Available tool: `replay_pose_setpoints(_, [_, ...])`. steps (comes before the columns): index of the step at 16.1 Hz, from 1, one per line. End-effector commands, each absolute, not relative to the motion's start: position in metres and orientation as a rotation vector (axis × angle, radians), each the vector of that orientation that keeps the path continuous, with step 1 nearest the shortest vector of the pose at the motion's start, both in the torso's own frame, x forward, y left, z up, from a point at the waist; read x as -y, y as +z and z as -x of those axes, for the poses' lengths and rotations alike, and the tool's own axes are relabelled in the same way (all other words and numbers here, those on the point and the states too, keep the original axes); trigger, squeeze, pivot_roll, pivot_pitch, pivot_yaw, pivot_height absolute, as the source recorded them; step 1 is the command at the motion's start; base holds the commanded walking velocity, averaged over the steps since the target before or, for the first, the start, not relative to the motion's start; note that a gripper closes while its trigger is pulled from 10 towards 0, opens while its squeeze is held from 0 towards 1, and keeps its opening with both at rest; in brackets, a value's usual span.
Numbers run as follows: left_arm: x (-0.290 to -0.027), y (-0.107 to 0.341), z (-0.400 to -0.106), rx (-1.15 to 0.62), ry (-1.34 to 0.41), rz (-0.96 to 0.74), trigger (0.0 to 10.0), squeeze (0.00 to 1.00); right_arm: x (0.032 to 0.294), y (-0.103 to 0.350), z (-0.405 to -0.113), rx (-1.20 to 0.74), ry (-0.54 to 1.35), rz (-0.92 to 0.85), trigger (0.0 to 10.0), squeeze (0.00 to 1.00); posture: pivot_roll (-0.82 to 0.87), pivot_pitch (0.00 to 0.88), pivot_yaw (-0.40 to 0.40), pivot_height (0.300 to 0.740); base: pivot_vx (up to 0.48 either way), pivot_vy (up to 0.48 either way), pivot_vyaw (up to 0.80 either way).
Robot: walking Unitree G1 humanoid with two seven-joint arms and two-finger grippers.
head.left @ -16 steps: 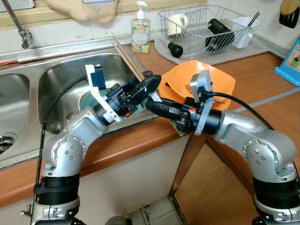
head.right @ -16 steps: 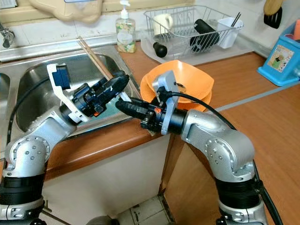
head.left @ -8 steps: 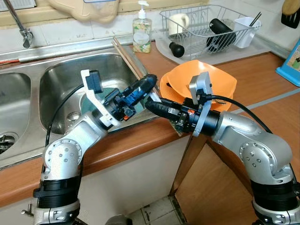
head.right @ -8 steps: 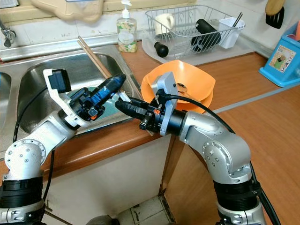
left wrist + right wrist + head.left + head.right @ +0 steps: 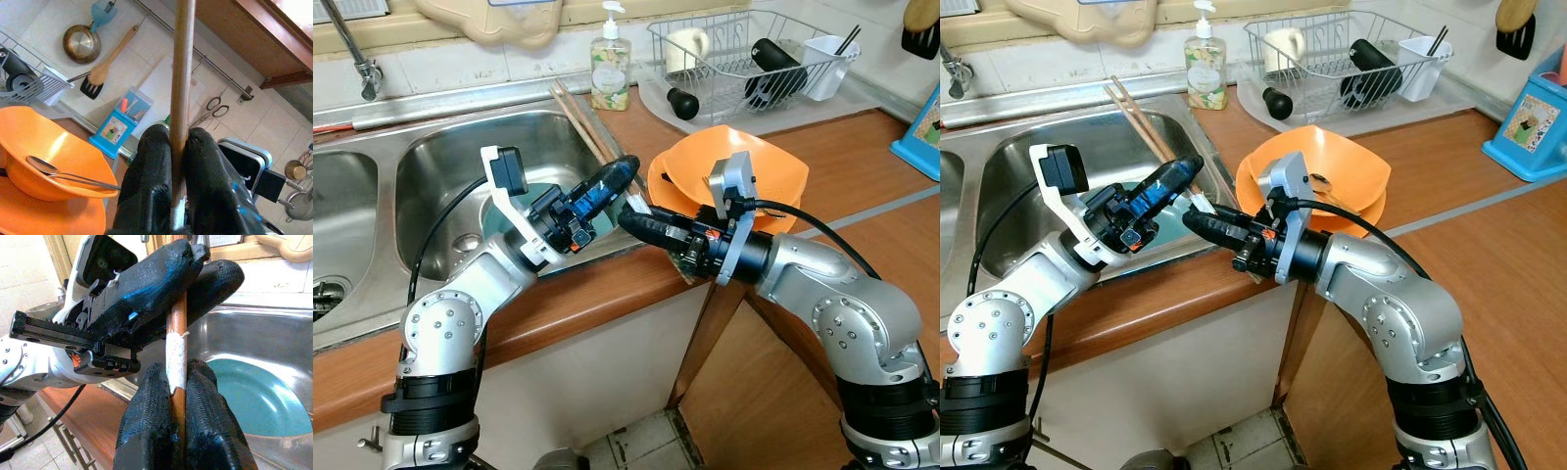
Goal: Kitchen organization
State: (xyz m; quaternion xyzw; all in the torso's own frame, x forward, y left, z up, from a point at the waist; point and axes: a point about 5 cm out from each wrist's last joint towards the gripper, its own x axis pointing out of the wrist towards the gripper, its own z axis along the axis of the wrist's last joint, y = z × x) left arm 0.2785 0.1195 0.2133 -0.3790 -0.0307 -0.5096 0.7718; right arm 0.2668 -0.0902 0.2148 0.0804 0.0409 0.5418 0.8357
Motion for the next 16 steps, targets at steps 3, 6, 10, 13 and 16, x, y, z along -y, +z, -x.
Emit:
replay_pose_setpoints(3, [-0.117,0.214,-0.276,0.057,-1.132,0.813,0.0,0.00,0.092,0.214,-0.269,-0.084,1.133,-0.161,0.0,0.00,-0.10,0.000,0.056,0.740,0.000,0.000,0.00])
replay_pose_setpoints(6, [-0.117,0.214,-0.276,0.053,-1.126,0.810,0.0,0.00,0.092,0.215,-0.269,-0.083,1.126,-0.155,0.4,0.00,-0.10,0.000,0.054,0.740,0.000,0.000,0.00])
replay_pose_setpoints(10, [-0.118,0.213,-0.277,0.053,-1.102,0.805,0.0,0.00,0.092,0.214,-0.270,-0.092,1.124,-0.169,10.0,0.35,-0.10,0.000,0.054,0.740,0.000,0.000,0.00])
replay_pose_setpoints(13, [-0.126,0.213,-0.284,0.067,-1.039,0.794,0.0,0.00,0.093,0.215,-0.272,-0.077,1.107,-0.143,10.0,0.00,-0.10,0.000,0.058,0.740,0.000,0.000,0.00])
replay_pose_setpoints(16, [-0.151,0.215,-0.298,0.095,-0.914,0.782,0.0,0.00,0.093,0.213,-0.273,-0.071,1.084,-0.122,10.0,0.00,-0.11,0.000,0.063,0.740,0.000,0.000,0.00])
